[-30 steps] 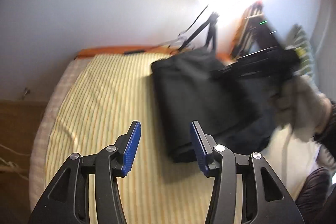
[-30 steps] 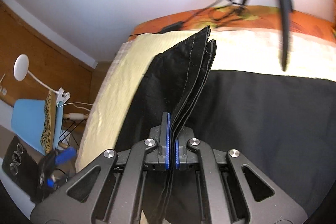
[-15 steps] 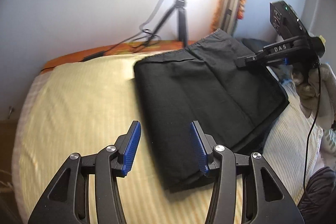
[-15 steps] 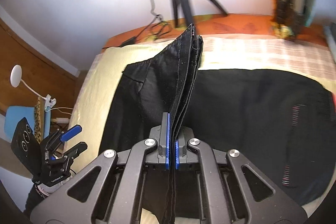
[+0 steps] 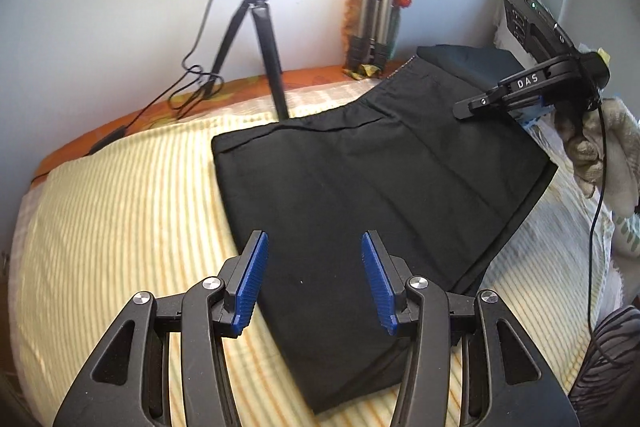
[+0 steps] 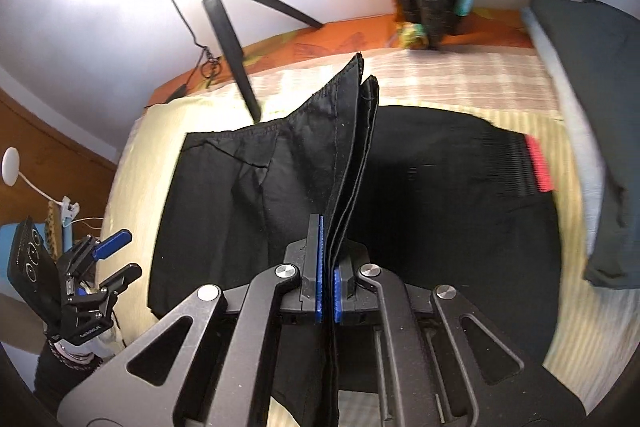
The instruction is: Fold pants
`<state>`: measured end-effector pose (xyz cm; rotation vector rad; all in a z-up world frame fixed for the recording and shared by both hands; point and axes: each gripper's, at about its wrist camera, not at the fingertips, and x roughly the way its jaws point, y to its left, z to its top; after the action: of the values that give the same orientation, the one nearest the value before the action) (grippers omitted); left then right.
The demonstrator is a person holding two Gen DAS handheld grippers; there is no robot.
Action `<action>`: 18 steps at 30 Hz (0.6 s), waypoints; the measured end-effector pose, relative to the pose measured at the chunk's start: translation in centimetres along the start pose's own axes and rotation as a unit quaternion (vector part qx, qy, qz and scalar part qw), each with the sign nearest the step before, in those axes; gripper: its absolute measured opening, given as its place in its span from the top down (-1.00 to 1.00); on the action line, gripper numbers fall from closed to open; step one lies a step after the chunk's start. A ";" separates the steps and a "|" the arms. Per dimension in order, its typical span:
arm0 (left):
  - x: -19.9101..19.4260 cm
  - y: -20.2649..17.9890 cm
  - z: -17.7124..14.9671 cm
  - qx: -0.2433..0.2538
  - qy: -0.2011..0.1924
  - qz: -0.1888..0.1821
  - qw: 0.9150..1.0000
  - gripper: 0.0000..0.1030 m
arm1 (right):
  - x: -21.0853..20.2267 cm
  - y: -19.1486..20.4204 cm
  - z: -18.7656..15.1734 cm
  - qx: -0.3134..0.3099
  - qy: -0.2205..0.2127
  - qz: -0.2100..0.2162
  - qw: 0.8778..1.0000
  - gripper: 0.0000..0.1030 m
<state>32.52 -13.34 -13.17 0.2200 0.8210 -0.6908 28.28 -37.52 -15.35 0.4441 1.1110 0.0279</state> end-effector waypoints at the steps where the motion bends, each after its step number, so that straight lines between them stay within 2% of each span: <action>1: 0.3 -0.1 0.1 0.000 0.000 -0.003 1.000 0.08 | -0.1 0.0 -0.1 0.000 -0.001 -0.003 1.000 0.91; 11: 1.5 -1.4 0.5 0.006 0.001 -0.012 1.000 0.08 | -2.5 -3.7 0.7 0.019 -0.018 -0.021 0.999 0.92; 13: 1.8 -1.8 0.7 0.011 0.002 -0.013 1.000 0.08 | -2.3 -4.7 0.5 0.028 -0.017 -0.030 0.999 0.92; 18: 2.3 -3.4 0.7 0.040 0.004 -0.023 0.999 0.08 | -0.6 -6.0 0.3 0.028 0.000 -0.023 0.999 0.92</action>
<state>31.86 -17.30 -14.16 0.2766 0.8097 -0.7678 27.06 -43.21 -16.91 0.4685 1.1244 -0.0432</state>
